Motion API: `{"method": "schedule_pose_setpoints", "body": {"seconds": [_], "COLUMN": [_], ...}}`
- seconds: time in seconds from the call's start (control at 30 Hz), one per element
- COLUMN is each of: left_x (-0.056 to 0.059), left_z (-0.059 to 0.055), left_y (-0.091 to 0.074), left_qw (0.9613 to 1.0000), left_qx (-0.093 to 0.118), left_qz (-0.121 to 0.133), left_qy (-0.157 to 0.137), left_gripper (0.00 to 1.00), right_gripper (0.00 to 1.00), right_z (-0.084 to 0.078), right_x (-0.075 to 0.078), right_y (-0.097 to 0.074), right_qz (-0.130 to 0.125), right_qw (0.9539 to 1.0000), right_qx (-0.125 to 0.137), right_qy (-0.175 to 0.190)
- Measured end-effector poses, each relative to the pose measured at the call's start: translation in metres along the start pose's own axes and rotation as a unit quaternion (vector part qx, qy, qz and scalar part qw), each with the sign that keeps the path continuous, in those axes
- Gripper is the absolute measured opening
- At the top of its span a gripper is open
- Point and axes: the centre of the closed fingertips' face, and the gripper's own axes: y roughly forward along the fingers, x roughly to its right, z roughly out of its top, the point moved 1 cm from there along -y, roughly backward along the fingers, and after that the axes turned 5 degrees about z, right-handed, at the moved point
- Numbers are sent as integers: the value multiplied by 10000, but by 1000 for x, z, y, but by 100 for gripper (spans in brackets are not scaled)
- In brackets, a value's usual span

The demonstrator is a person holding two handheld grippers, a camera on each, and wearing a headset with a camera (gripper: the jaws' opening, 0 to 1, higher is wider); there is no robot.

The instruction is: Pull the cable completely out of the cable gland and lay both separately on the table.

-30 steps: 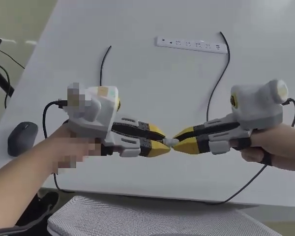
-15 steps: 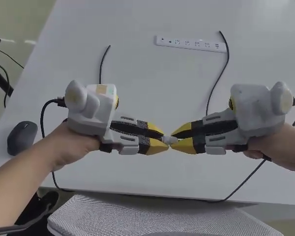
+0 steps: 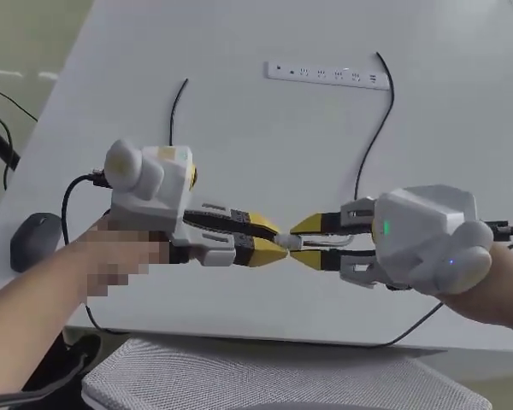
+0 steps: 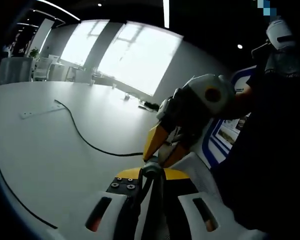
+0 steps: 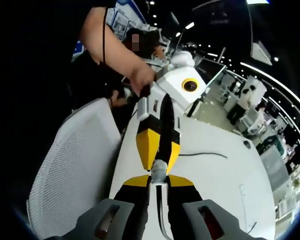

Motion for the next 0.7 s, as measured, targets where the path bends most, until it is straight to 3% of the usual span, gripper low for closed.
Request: {"method": "schedule_pose_setpoints", "body": {"seconds": [0.5,0.6,0.67,0.7], "left_x": [3,4,4,4], "left_z": [2,3,4,4], "left_y": [1,1,1,1], "left_qw": [9997,9992,9981,9980], "left_qx": [-19,10,53,48], "left_qz": [96,141,185,201], "left_qy": [218,375,579,605], "left_gripper": [15,15,15,15], "right_gripper": [11,14,14,14], "right_z": [0,1,3,2], "right_x": [1,3,6,6], "right_y": [-4,-7,-11,-12], "right_qz": [-8,-93,-184,-204], "right_qw": [9992,9980,9925,9914], "right_qx": [125,199,431,459], "right_qy": [372,590,1131,1210]}}
